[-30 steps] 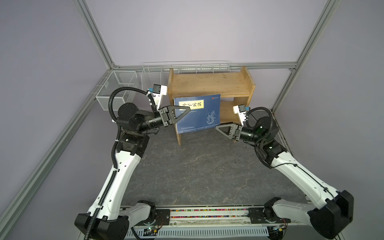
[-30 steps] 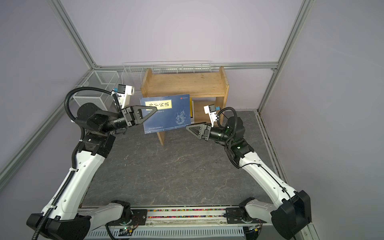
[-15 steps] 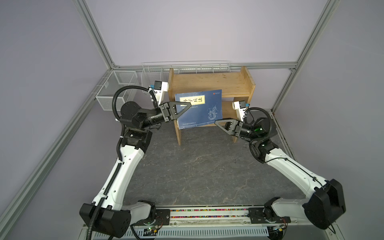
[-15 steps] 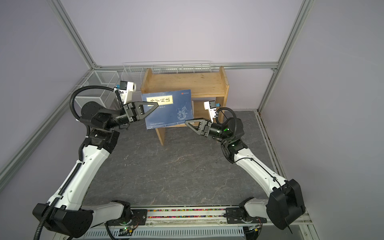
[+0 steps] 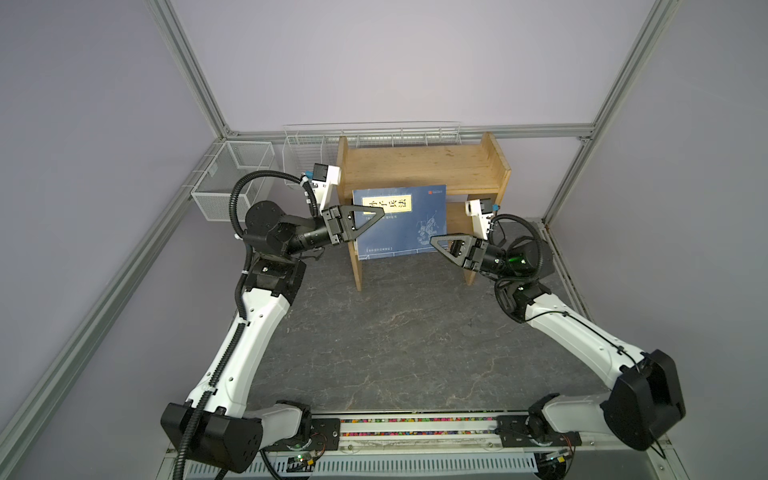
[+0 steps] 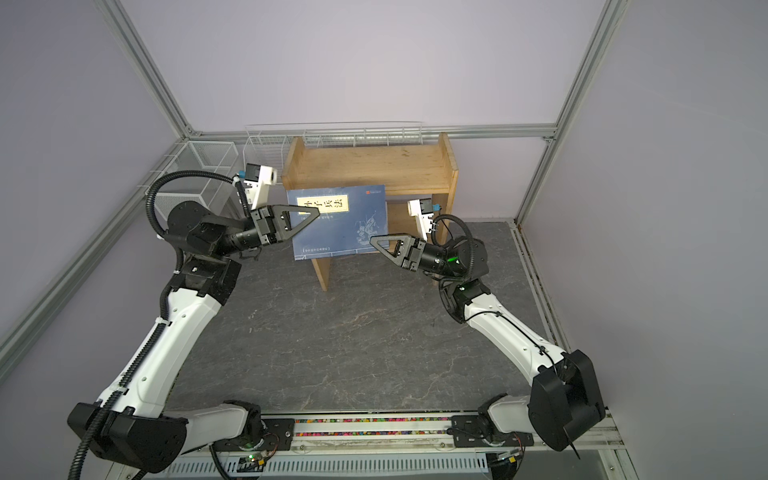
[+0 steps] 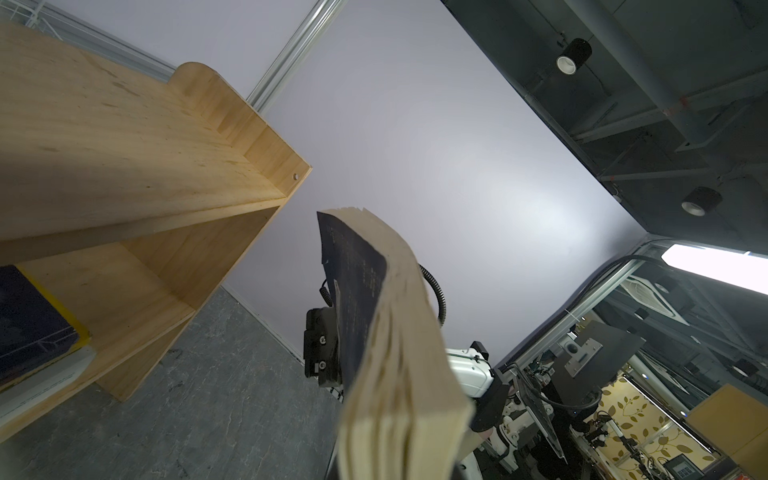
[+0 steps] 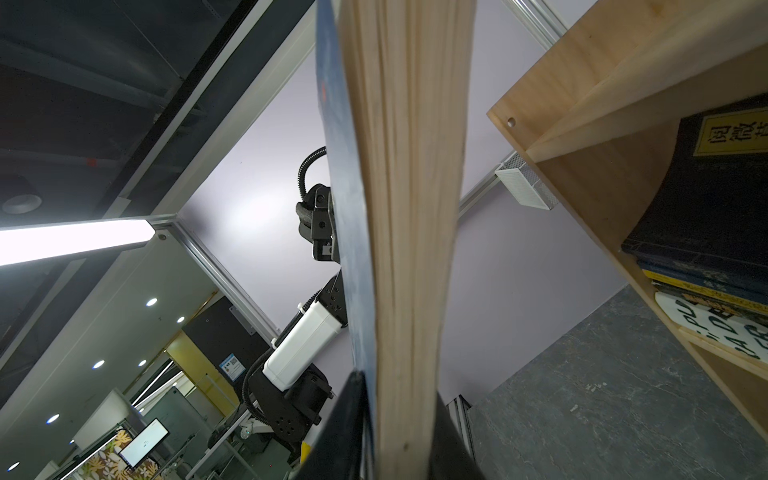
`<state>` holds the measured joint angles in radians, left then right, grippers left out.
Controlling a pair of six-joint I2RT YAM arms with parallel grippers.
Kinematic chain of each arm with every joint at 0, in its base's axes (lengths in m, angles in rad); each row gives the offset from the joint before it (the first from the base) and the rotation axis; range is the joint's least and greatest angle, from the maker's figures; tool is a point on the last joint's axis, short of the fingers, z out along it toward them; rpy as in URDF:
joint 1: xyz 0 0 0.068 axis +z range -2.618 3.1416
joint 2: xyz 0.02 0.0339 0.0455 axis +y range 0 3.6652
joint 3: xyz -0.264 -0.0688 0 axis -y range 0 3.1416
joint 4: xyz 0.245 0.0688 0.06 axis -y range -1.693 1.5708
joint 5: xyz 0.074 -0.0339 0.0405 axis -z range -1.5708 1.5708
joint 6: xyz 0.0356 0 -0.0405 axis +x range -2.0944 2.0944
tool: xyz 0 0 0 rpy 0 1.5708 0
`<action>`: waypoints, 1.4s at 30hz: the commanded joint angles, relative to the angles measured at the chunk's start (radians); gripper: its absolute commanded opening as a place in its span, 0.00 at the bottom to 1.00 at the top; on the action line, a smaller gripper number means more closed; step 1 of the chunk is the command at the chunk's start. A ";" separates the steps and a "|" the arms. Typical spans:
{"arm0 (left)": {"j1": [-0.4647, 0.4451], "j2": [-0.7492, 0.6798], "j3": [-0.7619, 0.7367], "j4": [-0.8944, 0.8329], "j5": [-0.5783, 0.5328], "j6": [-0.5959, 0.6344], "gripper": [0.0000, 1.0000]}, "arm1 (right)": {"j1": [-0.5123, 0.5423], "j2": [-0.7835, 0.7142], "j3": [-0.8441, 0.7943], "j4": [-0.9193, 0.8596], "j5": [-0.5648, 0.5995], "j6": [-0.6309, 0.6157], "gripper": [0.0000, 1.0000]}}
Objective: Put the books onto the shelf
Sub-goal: 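Push the dark blue book into the lower shelf with the right gripper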
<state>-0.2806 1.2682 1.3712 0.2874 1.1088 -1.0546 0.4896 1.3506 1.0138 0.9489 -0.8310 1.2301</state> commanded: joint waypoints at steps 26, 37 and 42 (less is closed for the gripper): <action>0.003 -0.255 0.127 -0.840 -0.887 0.652 0.98 | -0.012 0.112 -0.247 0.282 0.210 0.210 0.07; 0.017 -0.296 0.083 -0.870 -0.931 0.657 1.00 | -0.019 0.088 -0.148 0.058 0.201 0.128 0.06; 0.020 -0.288 0.075 -0.869 -0.919 0.660 0.99 | -0.027 0.121 -0.061 -0.058 0.213 0.122 0.07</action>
<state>-0.2684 0.9821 1.4525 -0.5632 0.1986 -0.4221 0.4736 1.4792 0.8993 0.9192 -0.6392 1.3575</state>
